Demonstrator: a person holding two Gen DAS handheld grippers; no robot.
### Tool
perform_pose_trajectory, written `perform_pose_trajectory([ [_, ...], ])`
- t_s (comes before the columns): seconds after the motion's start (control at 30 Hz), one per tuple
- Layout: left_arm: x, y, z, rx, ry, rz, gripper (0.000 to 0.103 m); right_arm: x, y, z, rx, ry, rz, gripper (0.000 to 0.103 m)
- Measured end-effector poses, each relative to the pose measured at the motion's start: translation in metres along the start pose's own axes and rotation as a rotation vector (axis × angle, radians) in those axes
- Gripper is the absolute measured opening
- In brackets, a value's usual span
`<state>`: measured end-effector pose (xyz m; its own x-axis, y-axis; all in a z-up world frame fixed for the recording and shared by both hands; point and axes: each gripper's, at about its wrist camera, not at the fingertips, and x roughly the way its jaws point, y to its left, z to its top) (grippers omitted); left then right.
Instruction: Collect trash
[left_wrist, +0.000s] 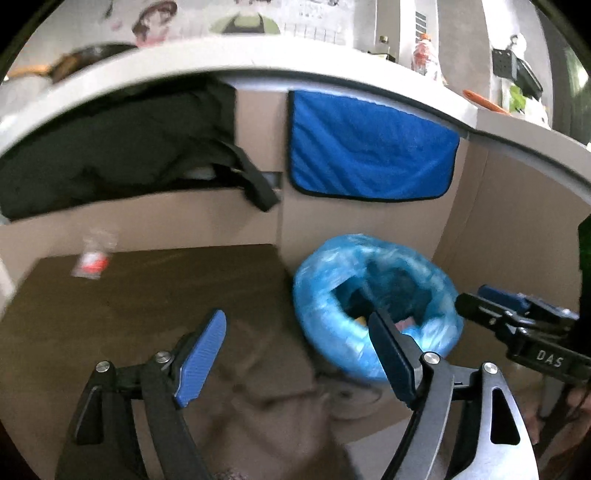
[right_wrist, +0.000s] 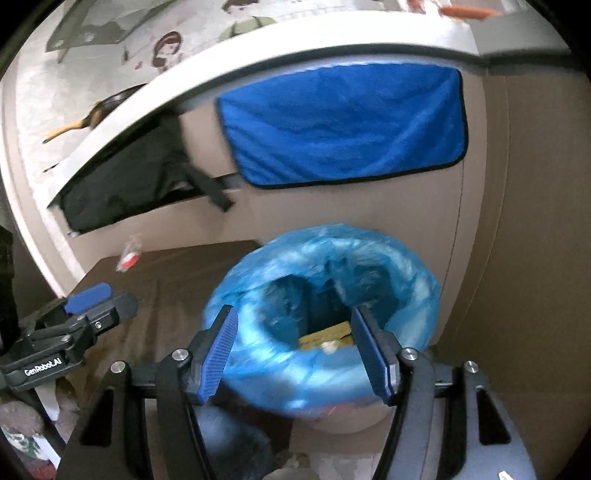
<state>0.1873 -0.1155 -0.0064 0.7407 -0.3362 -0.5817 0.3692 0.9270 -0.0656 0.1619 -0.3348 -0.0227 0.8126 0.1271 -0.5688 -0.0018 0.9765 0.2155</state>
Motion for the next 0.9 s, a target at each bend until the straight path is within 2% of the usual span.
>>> perform_pose_trajectory([
  [0.1,-0.038,0.003,-0.016,0.028,-0.015,0.059,0.08,-0.026,0.026,-0.015,-0.039,-0.014,-0.003,0.067],
  [0.17,-0.064,0.004,-0.028,0.042,-0.032,0.126,0.08,-0.042,0.04,-0.024,-0.058,-0.026,0.001,0.071],
  [0.3,-0.106,0.006,-0.045,0.032,-0.063,0.241,0.08,-0.077,0.072,-0.05,-0.076,-0.056,0.002,0.071],
  [0.63,-0.171,0.013,-0.078,0.012,-0.105,0.258,0.08,-0.117,0.107,-0.095,-0.031,-0.079,0.005,0.071],
  [0.9,-0.196,0.022,-0.089,-0.032,-0.133,0.276,0.08,-0.142,0.132,-0.101,-0.084,-0.142,-0.016,0.071],
])
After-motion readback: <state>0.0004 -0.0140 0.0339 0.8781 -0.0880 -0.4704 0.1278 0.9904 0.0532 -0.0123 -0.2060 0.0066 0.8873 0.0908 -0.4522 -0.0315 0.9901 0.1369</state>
